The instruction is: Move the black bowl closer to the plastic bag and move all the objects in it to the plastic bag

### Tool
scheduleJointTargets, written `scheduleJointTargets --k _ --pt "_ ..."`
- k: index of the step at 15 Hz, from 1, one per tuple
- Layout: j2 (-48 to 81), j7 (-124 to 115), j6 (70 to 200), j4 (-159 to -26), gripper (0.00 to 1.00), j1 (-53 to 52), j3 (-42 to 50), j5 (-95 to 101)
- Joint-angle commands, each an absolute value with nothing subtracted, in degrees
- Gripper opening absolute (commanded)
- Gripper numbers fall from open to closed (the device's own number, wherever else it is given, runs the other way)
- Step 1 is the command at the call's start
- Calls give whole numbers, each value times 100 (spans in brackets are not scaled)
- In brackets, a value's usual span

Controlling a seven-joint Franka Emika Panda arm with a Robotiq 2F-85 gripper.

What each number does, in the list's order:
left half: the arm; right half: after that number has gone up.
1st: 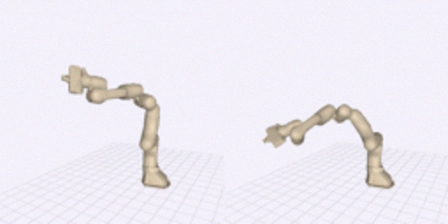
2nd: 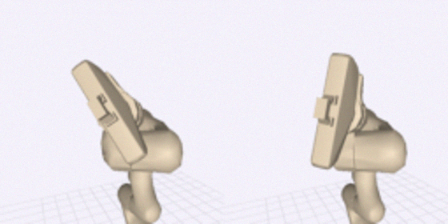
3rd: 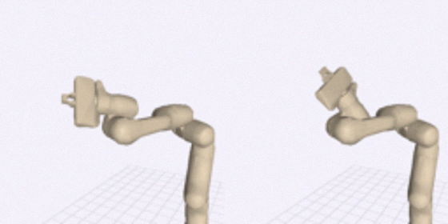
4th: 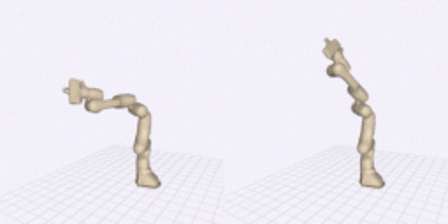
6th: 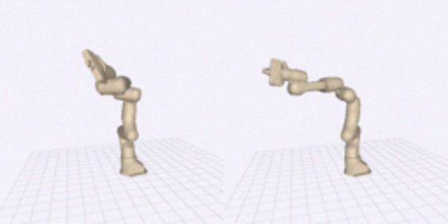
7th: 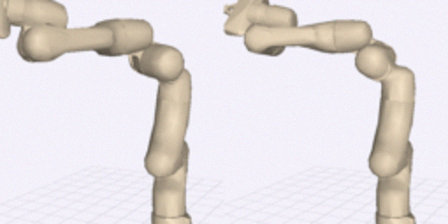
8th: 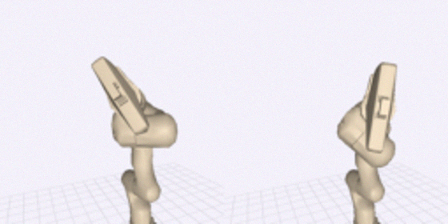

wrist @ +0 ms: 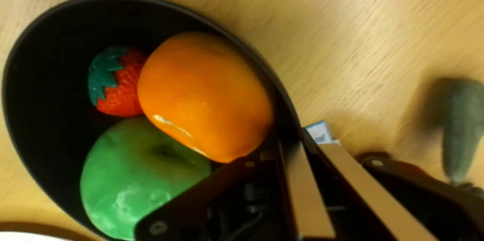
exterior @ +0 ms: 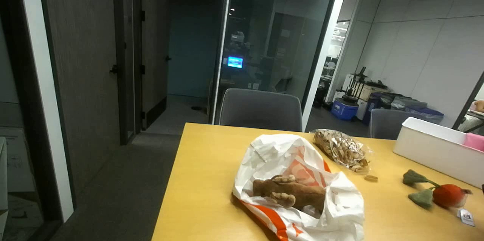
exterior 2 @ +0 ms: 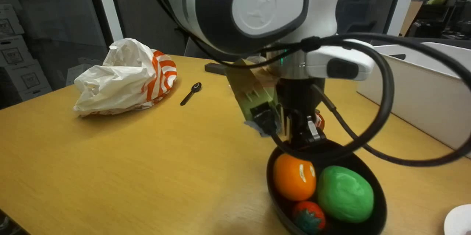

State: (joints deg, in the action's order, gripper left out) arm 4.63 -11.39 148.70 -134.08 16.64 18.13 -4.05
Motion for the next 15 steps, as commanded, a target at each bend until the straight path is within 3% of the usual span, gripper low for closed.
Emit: scheduleJointTargets --k 1,15 --pt "-66 -290 14064 -13590 7 1644 1625 -992" --pt "-1076 705 13384 -14749 8 721 786 -395"
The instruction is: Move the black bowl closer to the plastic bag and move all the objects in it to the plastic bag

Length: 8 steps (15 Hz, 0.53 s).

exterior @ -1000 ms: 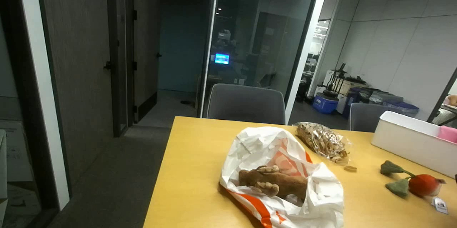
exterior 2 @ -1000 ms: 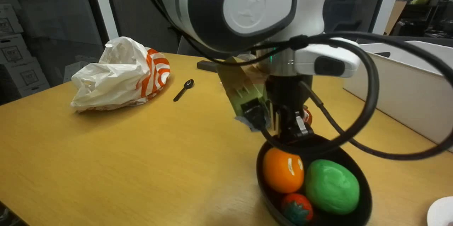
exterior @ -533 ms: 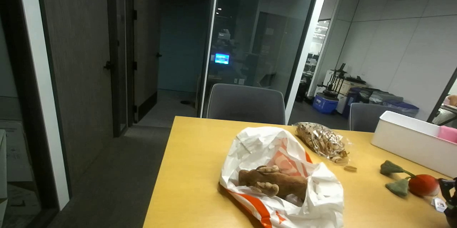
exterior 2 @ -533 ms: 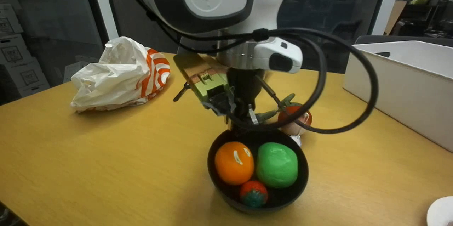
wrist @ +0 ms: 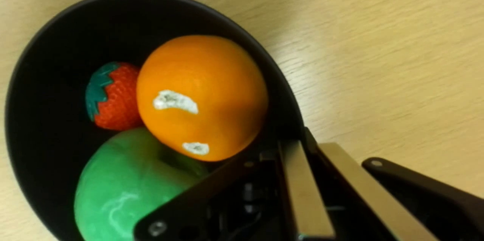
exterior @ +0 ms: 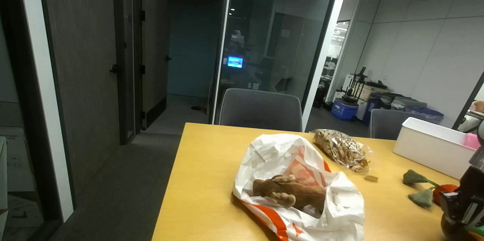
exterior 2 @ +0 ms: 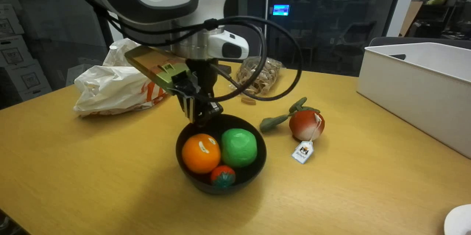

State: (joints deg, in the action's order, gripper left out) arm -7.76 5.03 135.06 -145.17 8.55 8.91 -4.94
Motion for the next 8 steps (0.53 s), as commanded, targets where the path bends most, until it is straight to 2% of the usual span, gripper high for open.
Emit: scheduleJointTargets --k 1,8 --pt "-1065 712 13379 -14773 7 663 733 -348" --pt "-1106 601 13554 -14798 7 153 215 -176"
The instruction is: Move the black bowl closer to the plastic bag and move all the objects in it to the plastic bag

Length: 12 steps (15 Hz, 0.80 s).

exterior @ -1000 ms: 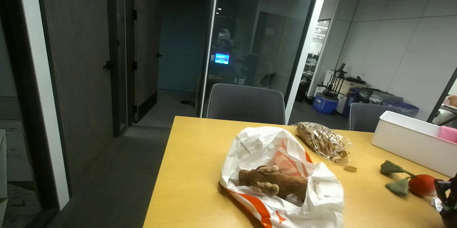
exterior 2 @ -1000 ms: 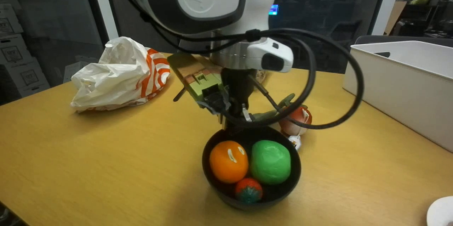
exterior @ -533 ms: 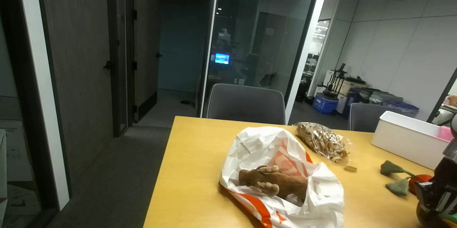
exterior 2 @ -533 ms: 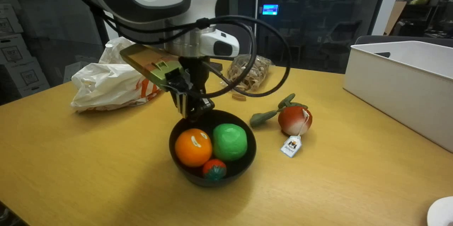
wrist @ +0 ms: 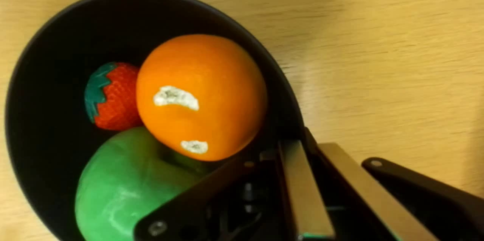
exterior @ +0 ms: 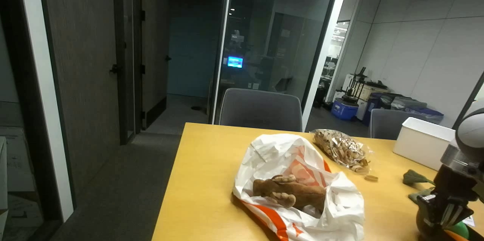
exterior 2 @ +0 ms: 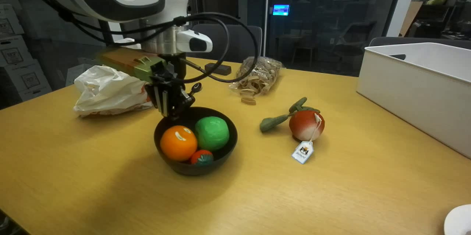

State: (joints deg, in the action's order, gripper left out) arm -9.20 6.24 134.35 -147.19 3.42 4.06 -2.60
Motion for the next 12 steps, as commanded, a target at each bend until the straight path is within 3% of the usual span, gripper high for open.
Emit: scheduleJointTargets --k 1,12 --pt "-1116 592 13564 -14787 7 80 141 -181" --pt "-866 455 14032 -14673 7 -386 -408 90"
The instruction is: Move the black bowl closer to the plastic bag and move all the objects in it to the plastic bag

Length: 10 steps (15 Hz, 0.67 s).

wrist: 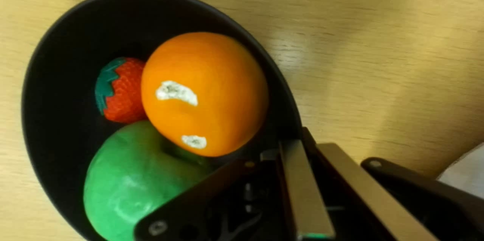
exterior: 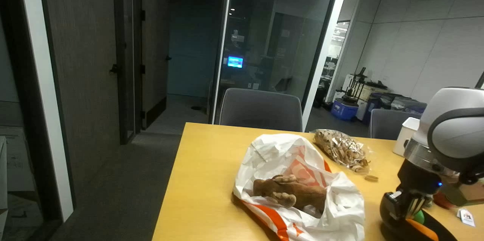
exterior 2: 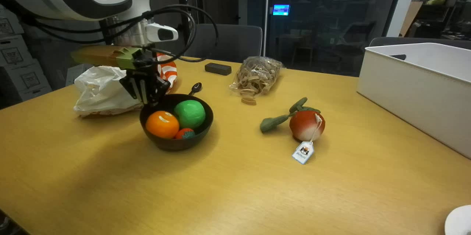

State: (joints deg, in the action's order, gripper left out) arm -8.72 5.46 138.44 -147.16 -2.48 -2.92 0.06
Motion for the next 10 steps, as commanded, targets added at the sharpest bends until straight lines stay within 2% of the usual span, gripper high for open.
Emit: scheduleJointTargets --k 1,2,3,4,6,10 --pt "-860 455 14086 -14677 7 -435 -453 82" --pt "-849 446 14068 -14658 7 -481 -495 83" --pt "-841 410 14069 -14658 12 -508 -533 130" --pt "-834 404 14077 -14663 33 -527 -553 130" --pt "-834 432 13991 -14646 37 -557 -559 63" --pt "-952 597 13608 -14612 65 -556 -449 -231"
